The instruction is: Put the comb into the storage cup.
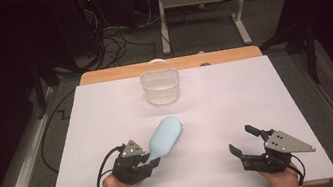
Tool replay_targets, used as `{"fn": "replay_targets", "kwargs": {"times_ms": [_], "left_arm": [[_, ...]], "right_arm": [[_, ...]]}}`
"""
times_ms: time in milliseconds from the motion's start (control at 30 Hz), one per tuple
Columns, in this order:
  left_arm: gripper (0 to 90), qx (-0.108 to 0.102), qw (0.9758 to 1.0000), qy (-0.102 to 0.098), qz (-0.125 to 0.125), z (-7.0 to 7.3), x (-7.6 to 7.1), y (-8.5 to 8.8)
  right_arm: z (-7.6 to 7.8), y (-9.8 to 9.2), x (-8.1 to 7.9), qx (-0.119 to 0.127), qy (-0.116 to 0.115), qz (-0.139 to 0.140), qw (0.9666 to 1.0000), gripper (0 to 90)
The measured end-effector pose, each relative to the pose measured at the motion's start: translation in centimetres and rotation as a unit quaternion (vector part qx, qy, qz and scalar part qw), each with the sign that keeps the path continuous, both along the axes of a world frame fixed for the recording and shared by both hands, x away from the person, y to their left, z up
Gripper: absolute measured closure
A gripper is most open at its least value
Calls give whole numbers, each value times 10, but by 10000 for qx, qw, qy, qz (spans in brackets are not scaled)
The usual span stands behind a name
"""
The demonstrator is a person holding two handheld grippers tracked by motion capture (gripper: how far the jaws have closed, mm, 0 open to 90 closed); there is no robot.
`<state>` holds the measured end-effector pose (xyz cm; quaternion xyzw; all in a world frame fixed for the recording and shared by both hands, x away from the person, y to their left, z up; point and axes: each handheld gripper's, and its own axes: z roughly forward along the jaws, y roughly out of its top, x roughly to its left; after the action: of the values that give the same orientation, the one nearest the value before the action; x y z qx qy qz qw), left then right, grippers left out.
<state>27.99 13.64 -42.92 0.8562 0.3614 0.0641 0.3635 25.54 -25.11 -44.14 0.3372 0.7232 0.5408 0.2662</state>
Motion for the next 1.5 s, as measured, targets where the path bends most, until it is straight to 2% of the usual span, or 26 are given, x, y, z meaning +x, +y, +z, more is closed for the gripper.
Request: {"fn": "replay_targets", "kwargs": {"times_ms": [267,500,633,833,1133,1367,1500], "left_arm": [[677,-49,9999,-109,-73,3,-3,-5],[677,-96,9998,-125,-107,3,-4,-9],[677,-228,9996,-87,-104,4,-3,-10],[677,-243,9995,-149,-137,5,-4,-13],[676,-228,9993,-204,-220,7,-6,-22],[676,-127,9991,-237,-323,7,-7,-29],[676,-102,9990,-259,-347,7,-8,-32]], "right_arm": [[-1,15,-1,-42,-7,232,9997,189],[-3,28,-1,-63,13,395,9992,186],[-4,35,-2,-69,22,500,9987,186],[-6,45,-2,-81,77,680,9976,191],[-7,58,-1,-96,174,877,9959,192],[-6,67,2,-42,276,984,9948,180],[-5,73,4,-169,270,1023,9942,166]]}}
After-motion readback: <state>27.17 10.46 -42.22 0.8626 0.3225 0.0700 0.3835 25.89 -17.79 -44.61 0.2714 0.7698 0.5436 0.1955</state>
